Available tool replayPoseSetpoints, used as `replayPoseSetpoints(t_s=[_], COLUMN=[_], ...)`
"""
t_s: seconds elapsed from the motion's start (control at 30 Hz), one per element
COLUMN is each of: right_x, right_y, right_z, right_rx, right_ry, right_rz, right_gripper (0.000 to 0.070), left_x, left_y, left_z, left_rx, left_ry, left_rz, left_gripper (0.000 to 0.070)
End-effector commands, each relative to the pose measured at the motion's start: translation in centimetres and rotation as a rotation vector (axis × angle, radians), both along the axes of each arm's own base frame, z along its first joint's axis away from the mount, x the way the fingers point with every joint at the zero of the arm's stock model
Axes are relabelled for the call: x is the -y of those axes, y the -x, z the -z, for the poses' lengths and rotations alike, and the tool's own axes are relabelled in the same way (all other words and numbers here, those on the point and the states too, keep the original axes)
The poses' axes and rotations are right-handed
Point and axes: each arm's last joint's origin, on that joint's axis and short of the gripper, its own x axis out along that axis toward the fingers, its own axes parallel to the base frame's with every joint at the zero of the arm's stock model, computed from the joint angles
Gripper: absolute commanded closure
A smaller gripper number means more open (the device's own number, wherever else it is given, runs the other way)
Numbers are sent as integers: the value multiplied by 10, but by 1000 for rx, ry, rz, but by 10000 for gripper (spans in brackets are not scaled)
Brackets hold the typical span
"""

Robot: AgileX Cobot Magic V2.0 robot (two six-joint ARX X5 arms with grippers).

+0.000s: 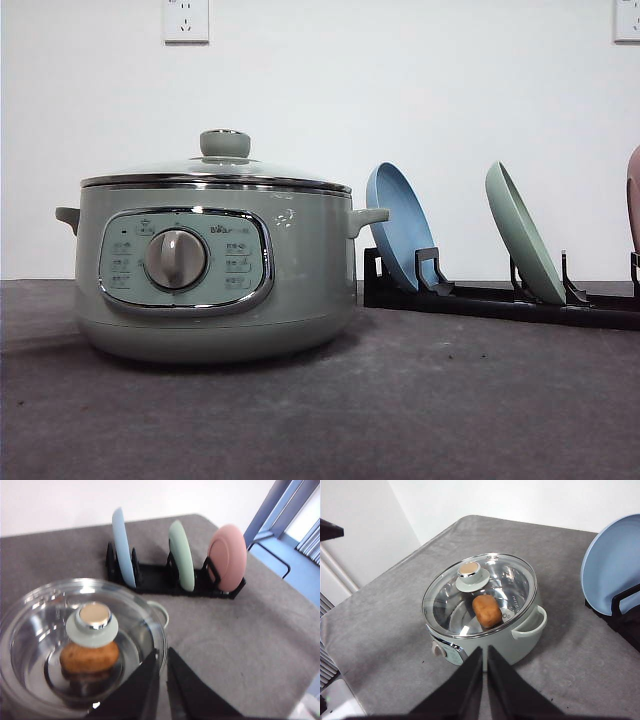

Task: Transfer potato from steamer to green plate

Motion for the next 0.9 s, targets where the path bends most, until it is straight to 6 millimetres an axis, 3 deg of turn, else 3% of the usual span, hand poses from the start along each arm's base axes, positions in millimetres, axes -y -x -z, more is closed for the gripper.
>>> replayPoseSetpoints(t_s=[0.0, 0.13, 0.2, 0.23, 0.3, 0.37, 0.43, 0.5, 0.87], right_x=[0, 0, 0, 0, 0, 0, 0, 0, 0], right_y=[1, 0, 0, 0, 0, 0, 0, 0, 0], right_z=[-6, -6, -6, -6, -6, -6, -6, -6, -6], right_rx=[31, 31, 29, 28, 25, 23, 19, 7, -1], right_ry=[6, 5, 4, 3, 1, -2, -4, -14, -20], right_rz=[-9, -9, -8, -8, -6, -5, -4, 3, 3], right_gripper=[695, 694, 662, 605, 425, 231, 81, 13, 0], left_x=[1, 1, 1, 2, 2, 2, 2, 3, 4], left_y=[1, 1, 0, 0, -1, -2, -3, -3, -9], left_z=[-5, -2, -2, -2, -1, -1, 0, 0, 3], left_rx=[19, -12, -15, -16, -19, -21, -23, -24, -51], left_ry=[-6, -18, -20, -21, -22, -22, -25, -26, -34], left_rz=[20, 21, 22, 22, 22, 22, 23, 23, 23], left_gripper=[609, 438, 317, 254, 132, 61, 57, 56, 64])
